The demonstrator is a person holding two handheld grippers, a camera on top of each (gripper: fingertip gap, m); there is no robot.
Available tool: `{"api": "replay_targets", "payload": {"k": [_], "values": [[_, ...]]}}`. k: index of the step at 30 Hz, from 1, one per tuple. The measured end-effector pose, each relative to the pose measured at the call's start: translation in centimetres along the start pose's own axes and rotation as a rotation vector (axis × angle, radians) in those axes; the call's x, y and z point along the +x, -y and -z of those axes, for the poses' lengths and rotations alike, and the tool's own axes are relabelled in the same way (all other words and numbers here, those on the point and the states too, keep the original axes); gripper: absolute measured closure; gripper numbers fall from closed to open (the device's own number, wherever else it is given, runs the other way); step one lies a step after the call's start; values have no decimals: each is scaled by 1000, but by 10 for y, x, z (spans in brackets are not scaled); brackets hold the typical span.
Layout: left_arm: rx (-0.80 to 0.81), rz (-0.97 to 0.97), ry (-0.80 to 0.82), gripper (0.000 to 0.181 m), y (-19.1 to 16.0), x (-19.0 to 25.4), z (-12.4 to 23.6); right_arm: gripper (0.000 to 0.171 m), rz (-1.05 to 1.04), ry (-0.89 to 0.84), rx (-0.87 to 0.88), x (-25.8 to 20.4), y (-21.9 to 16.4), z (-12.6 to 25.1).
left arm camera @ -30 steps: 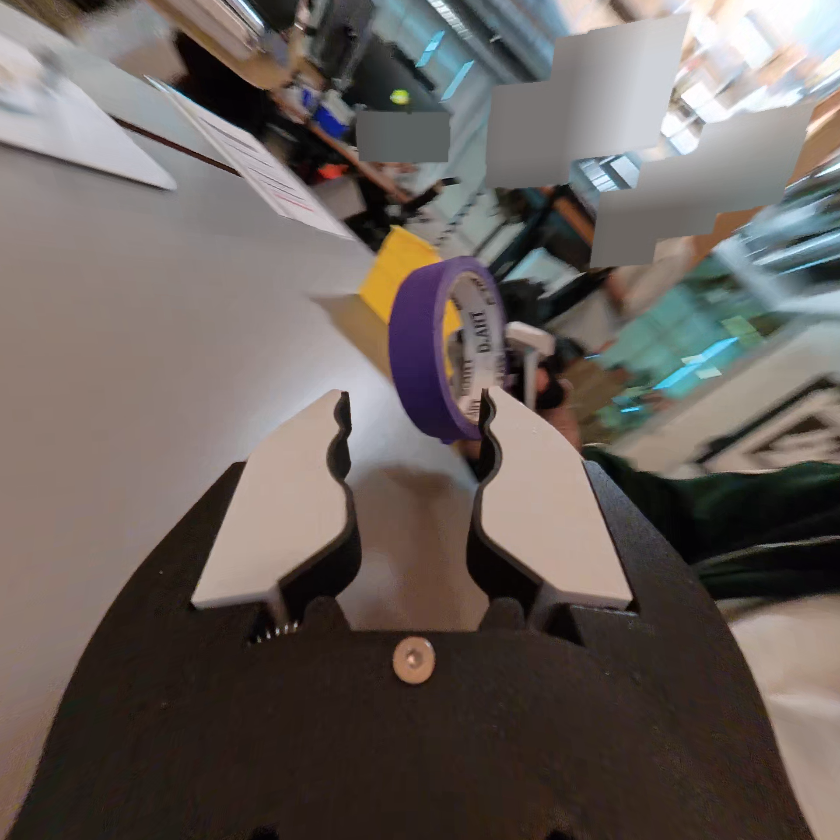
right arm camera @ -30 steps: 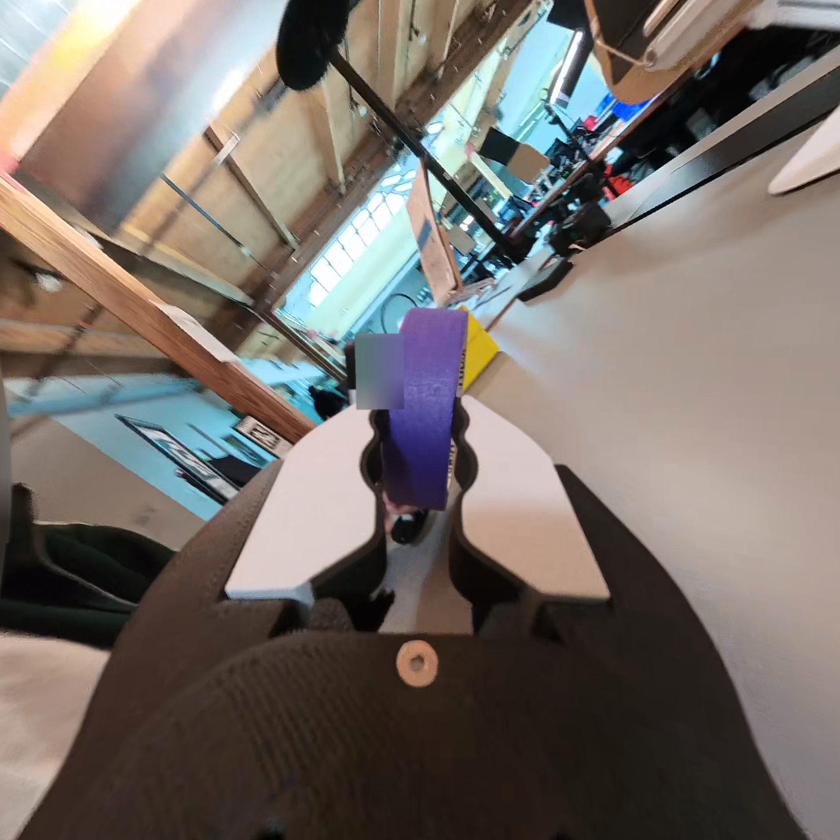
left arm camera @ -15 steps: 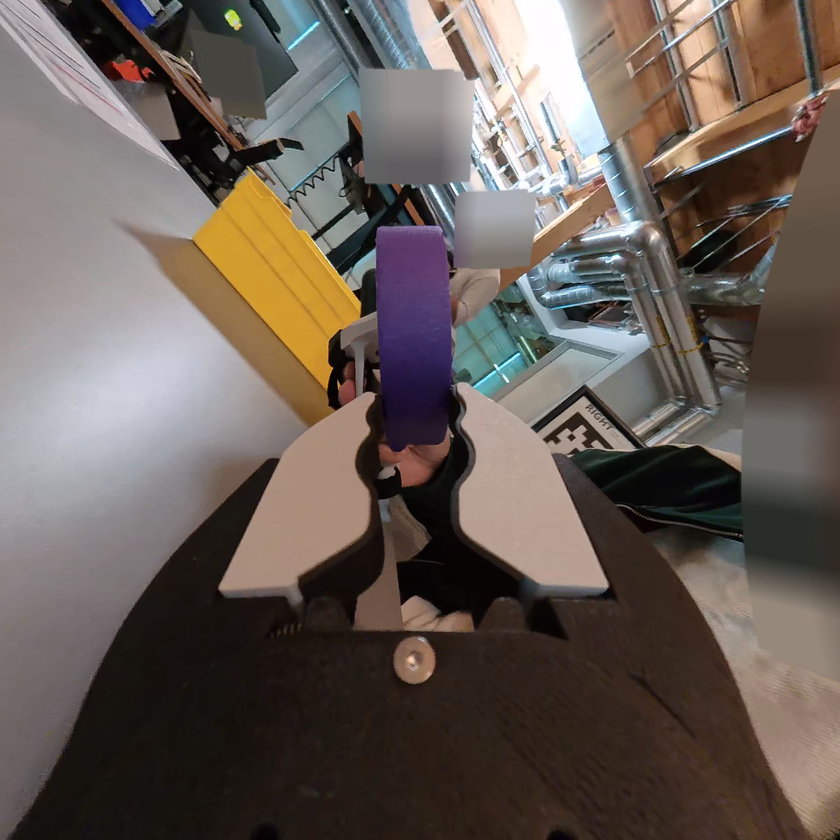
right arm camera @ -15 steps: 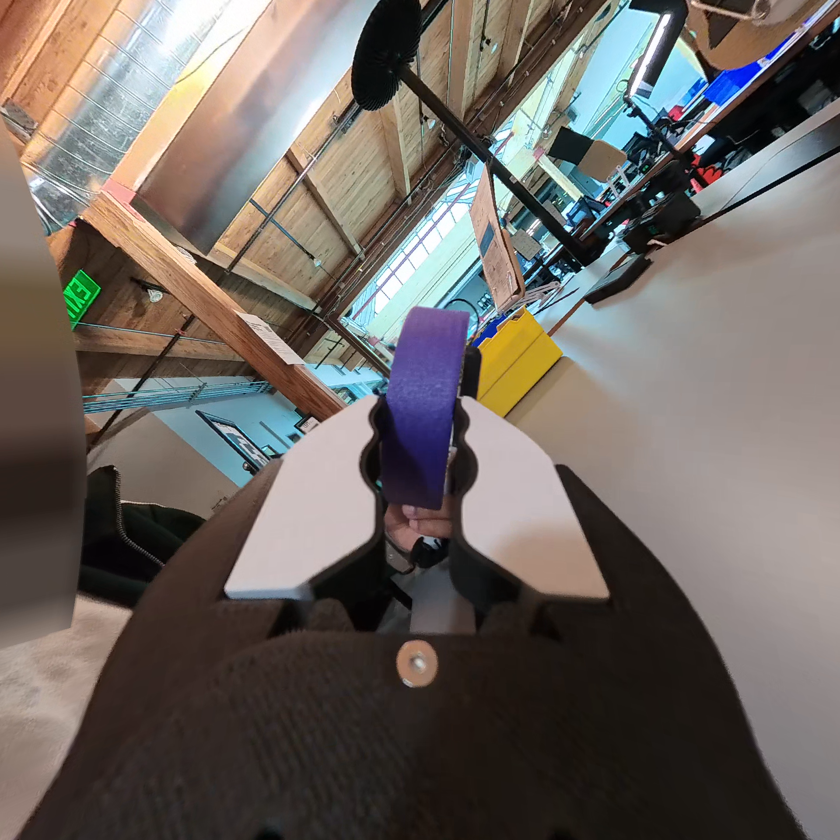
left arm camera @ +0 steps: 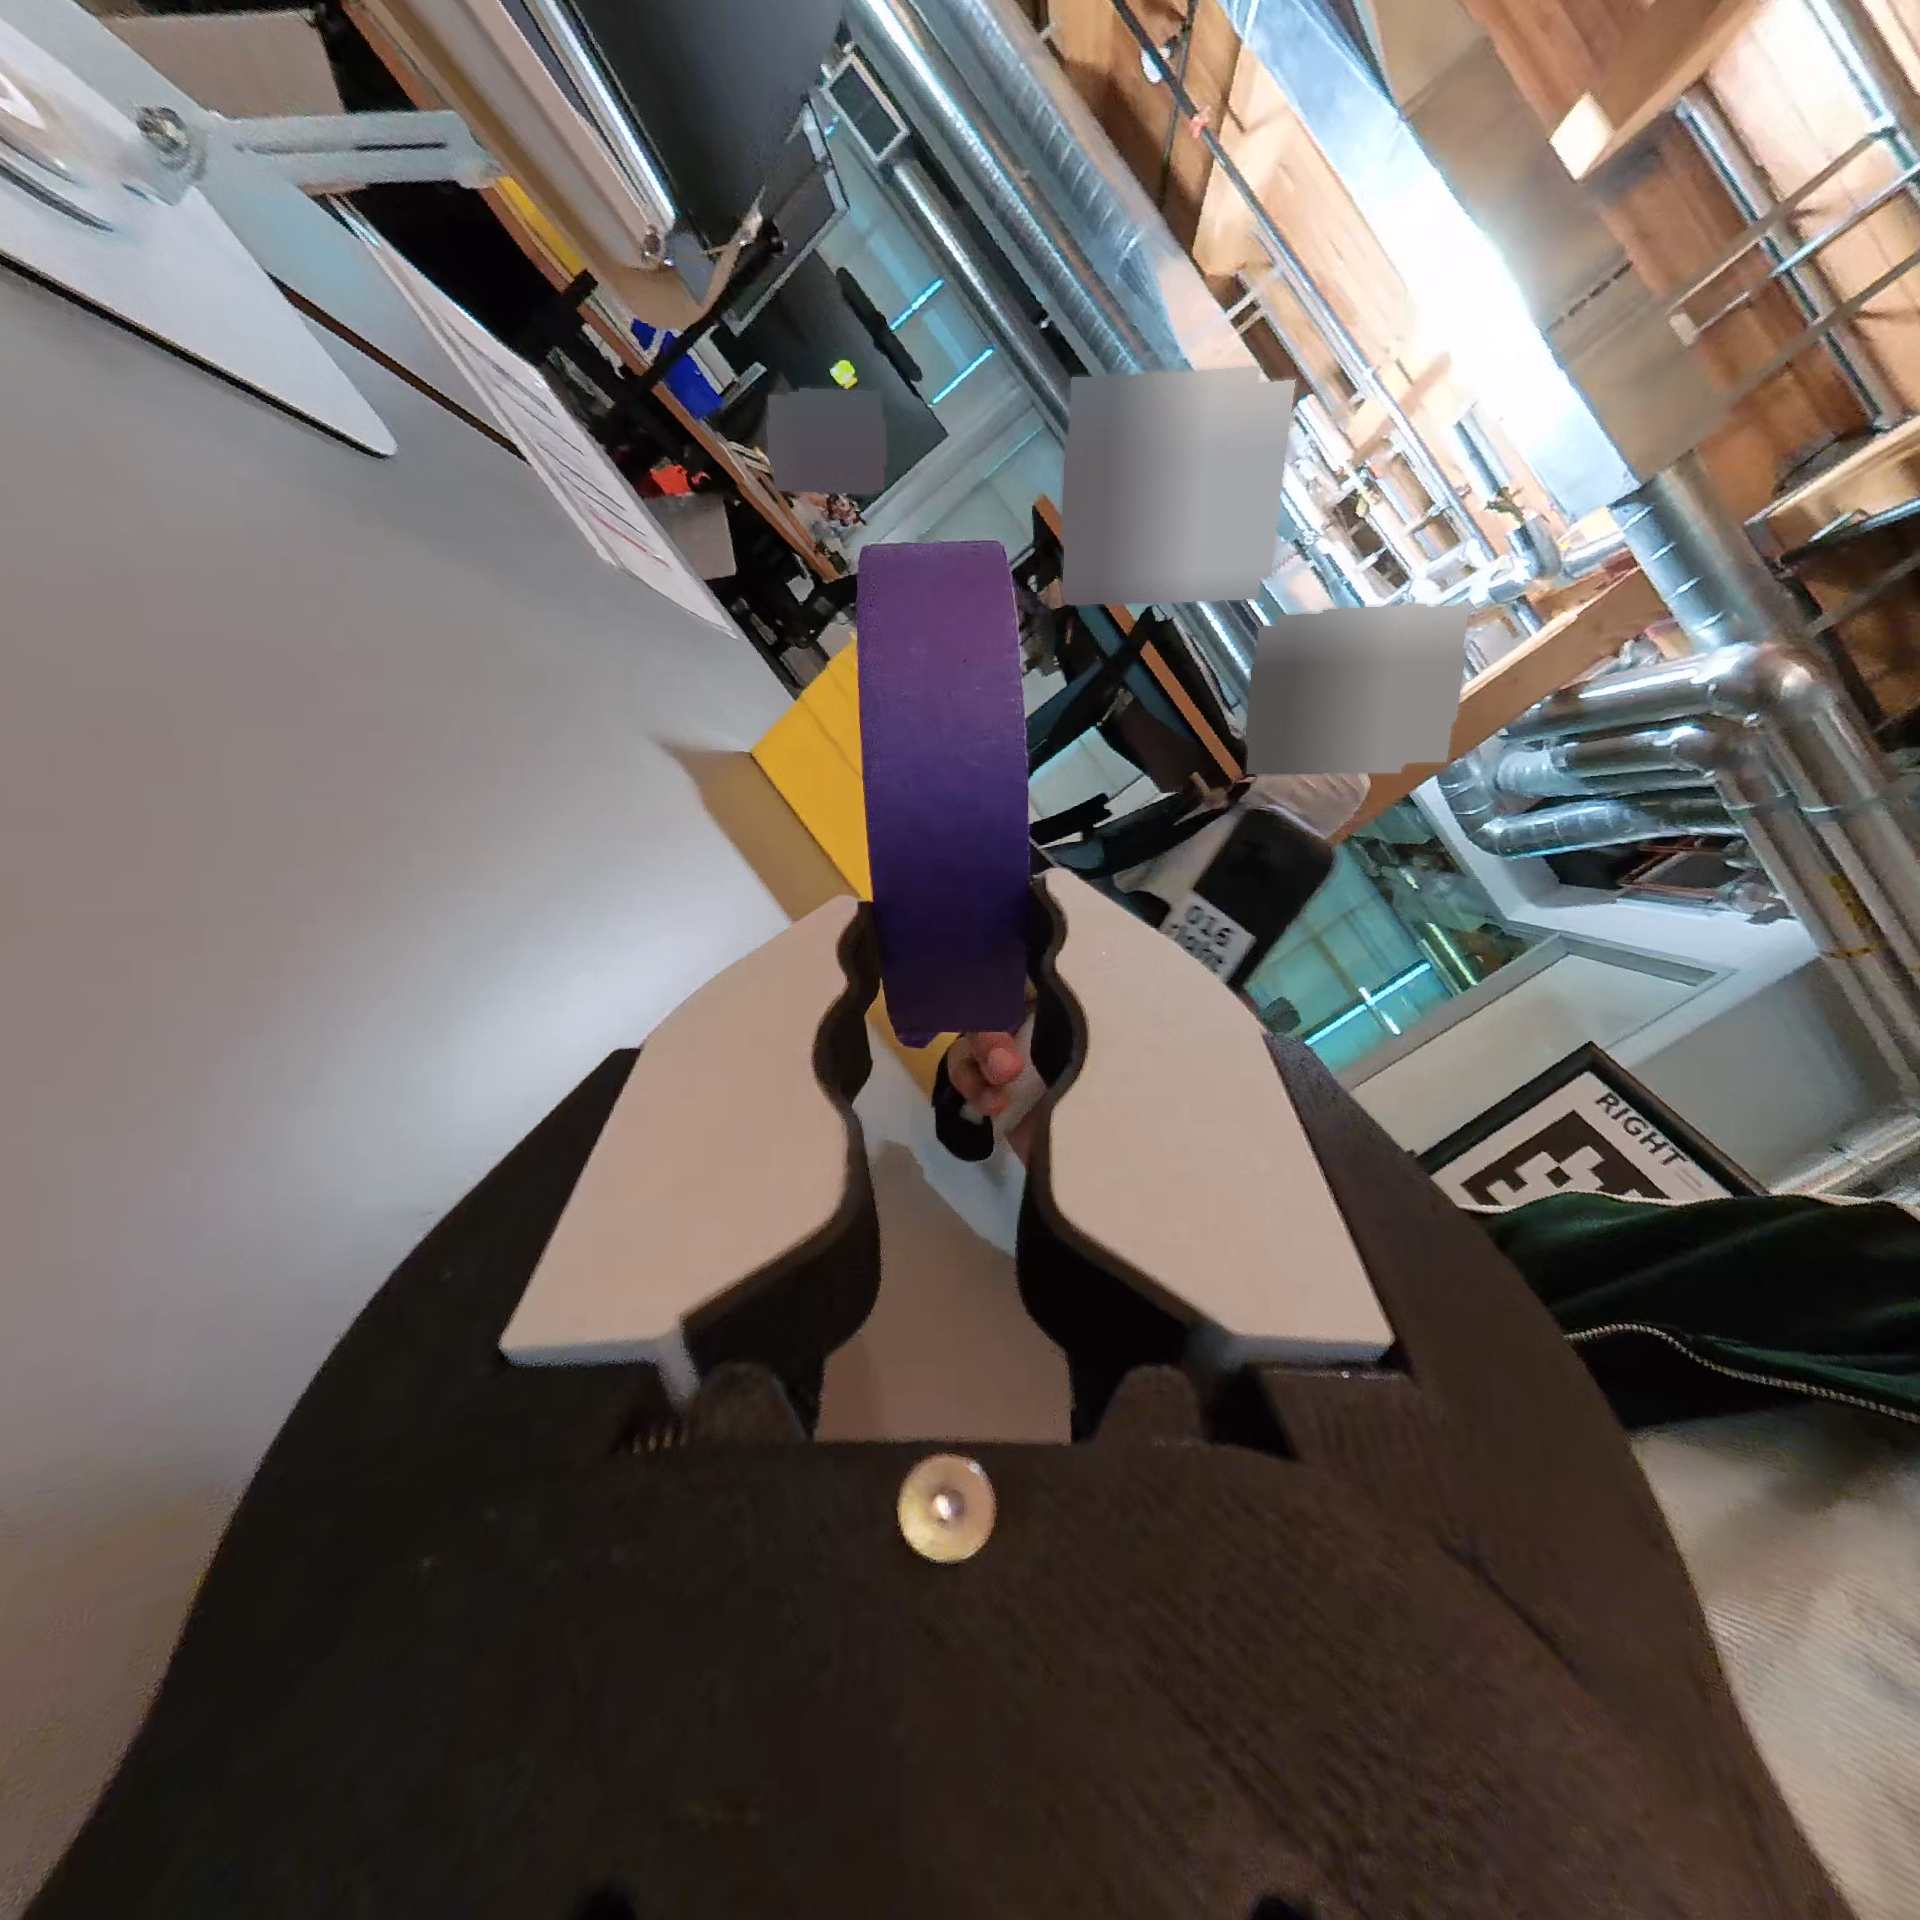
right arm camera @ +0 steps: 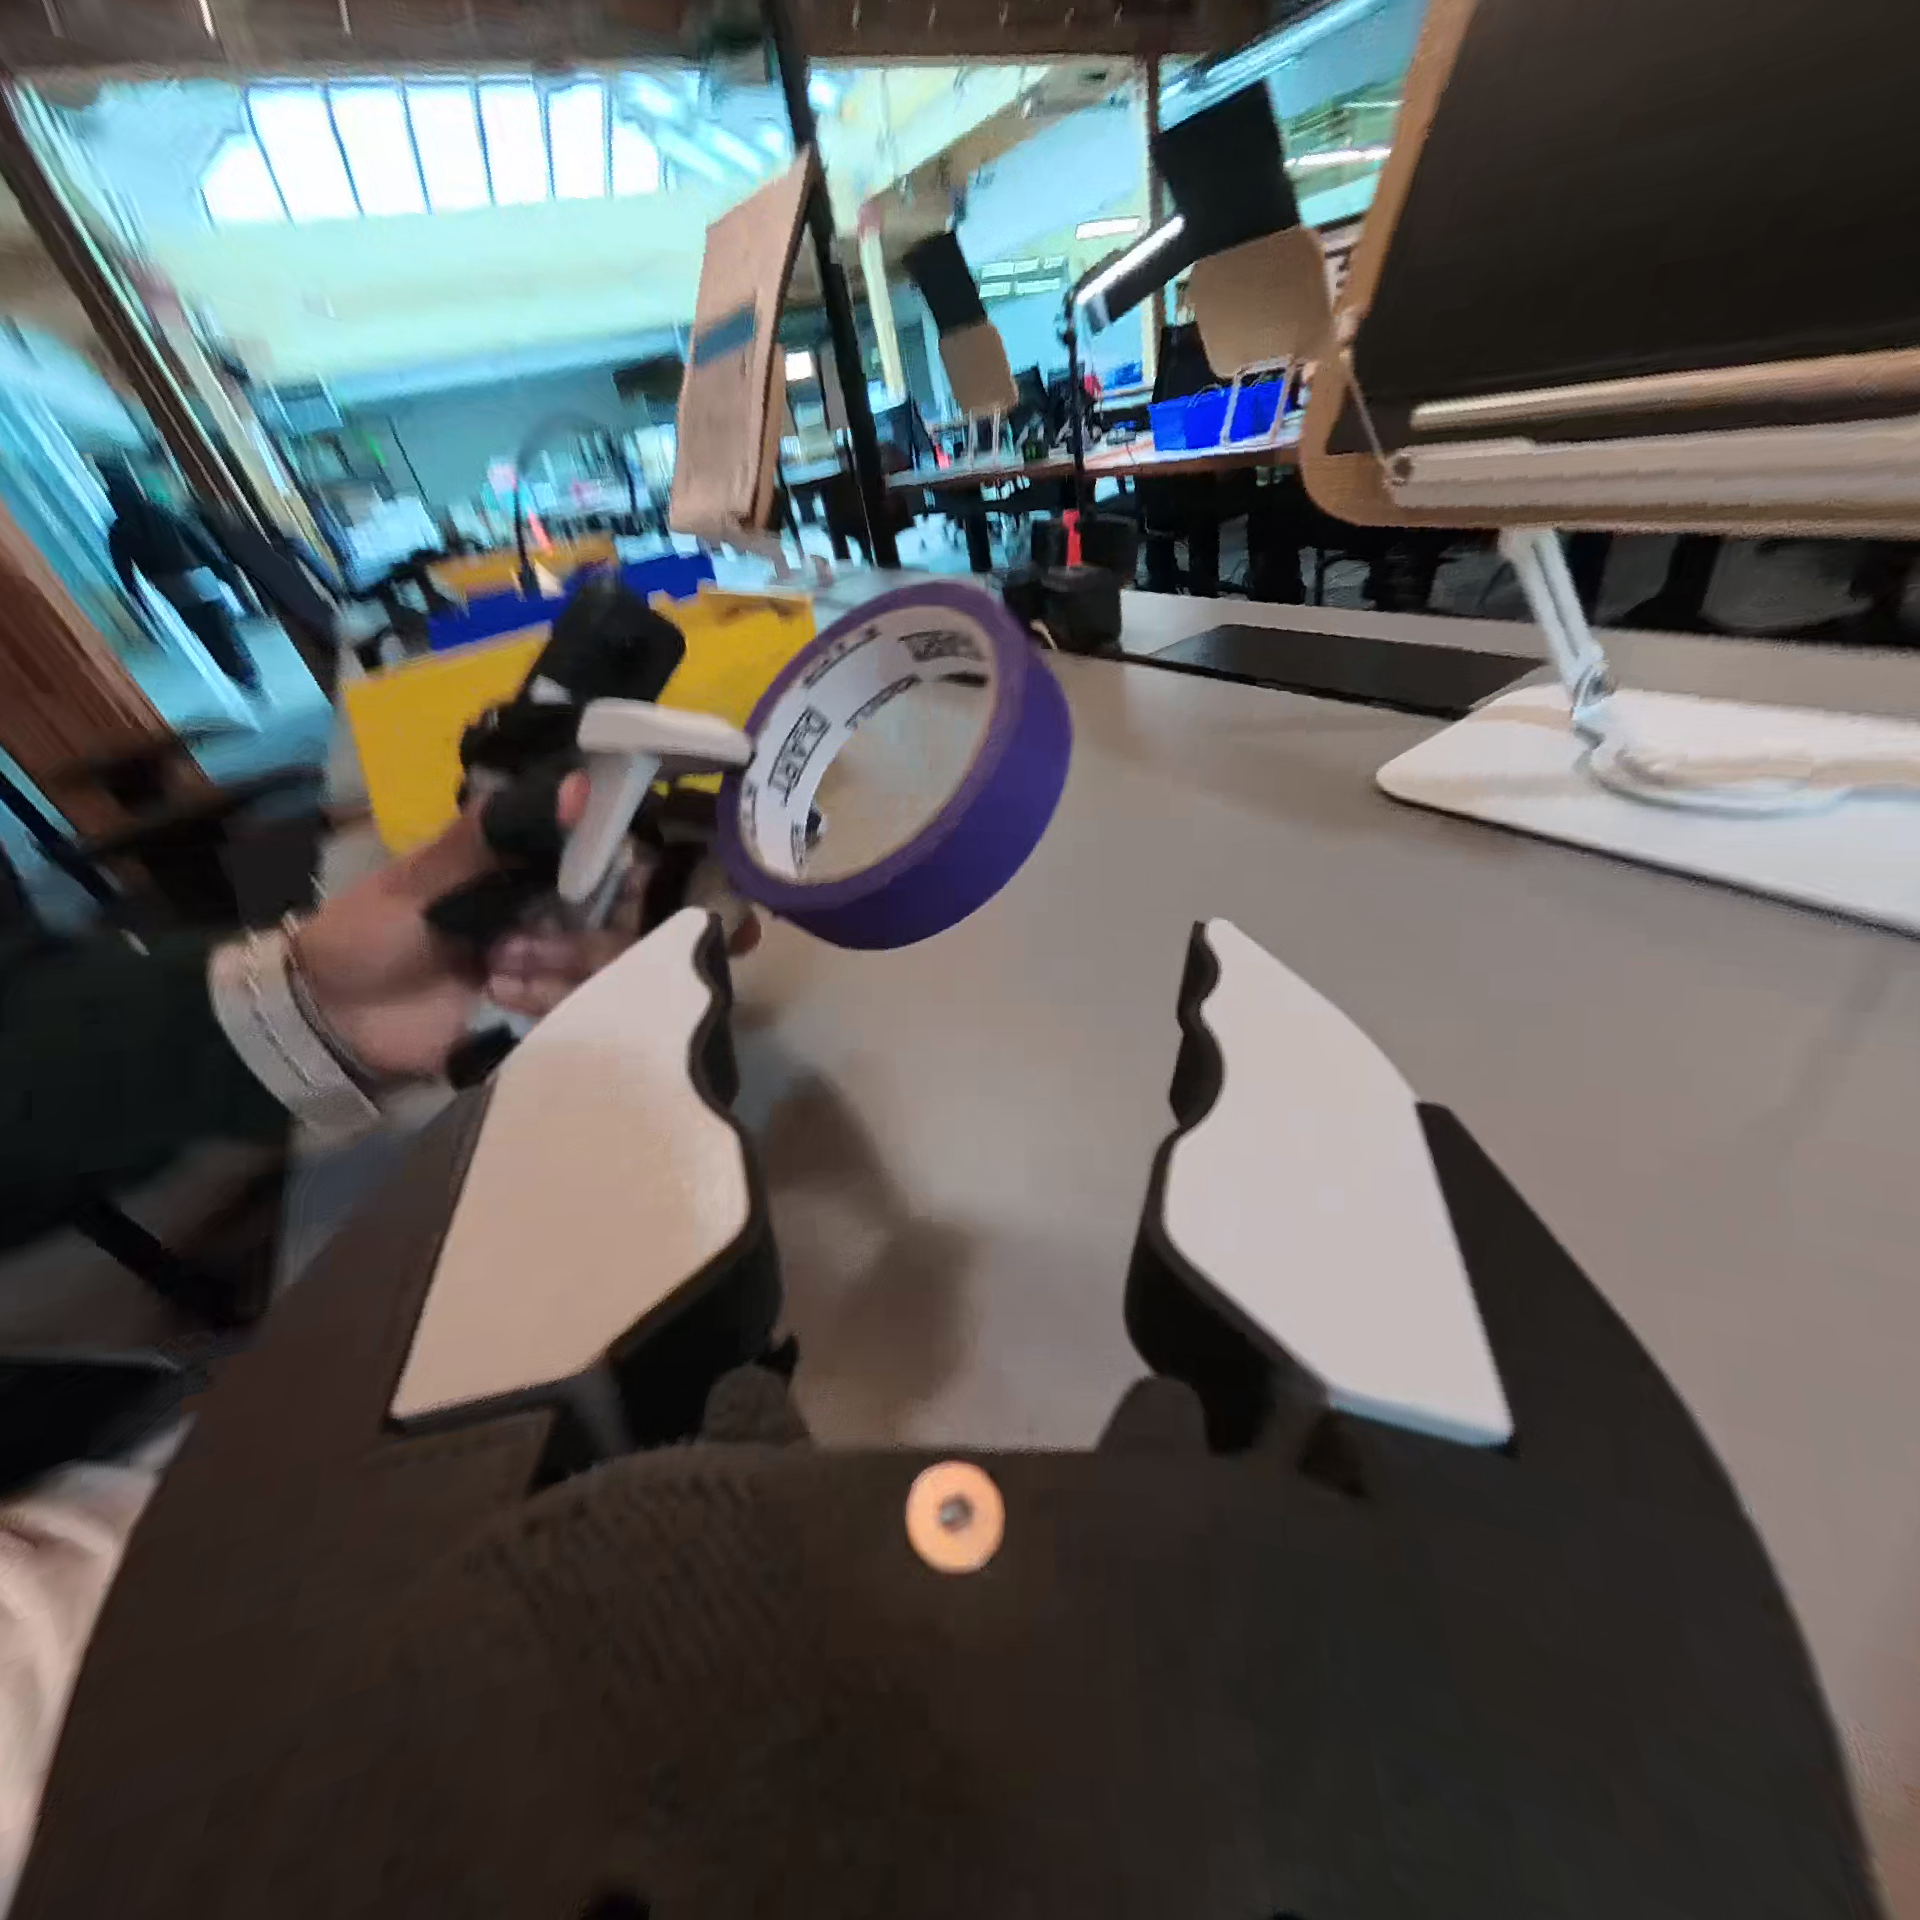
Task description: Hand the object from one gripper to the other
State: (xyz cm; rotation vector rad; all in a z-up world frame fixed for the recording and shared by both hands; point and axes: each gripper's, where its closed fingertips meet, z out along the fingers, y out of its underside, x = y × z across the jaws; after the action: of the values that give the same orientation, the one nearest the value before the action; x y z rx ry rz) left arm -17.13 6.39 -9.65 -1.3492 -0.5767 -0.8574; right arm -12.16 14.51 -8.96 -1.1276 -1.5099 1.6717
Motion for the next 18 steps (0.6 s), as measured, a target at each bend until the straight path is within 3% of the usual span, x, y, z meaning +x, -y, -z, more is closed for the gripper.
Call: {"api": "replay_targets", "payload": {"k": [10, 14, 18], "values": [[-143, -131, 134, 153, -27, -5, -14, 127, 986, -89, -376, -41, -46, -15], [-197, -202, 161, 153, -40, -1, -22, 141, 1145, -117, -472, -42, -56, -15], [-220, -237, 163, 153, -45, 3, -25, 144, 1174, -143, -558, -32, -66, -13]]}}
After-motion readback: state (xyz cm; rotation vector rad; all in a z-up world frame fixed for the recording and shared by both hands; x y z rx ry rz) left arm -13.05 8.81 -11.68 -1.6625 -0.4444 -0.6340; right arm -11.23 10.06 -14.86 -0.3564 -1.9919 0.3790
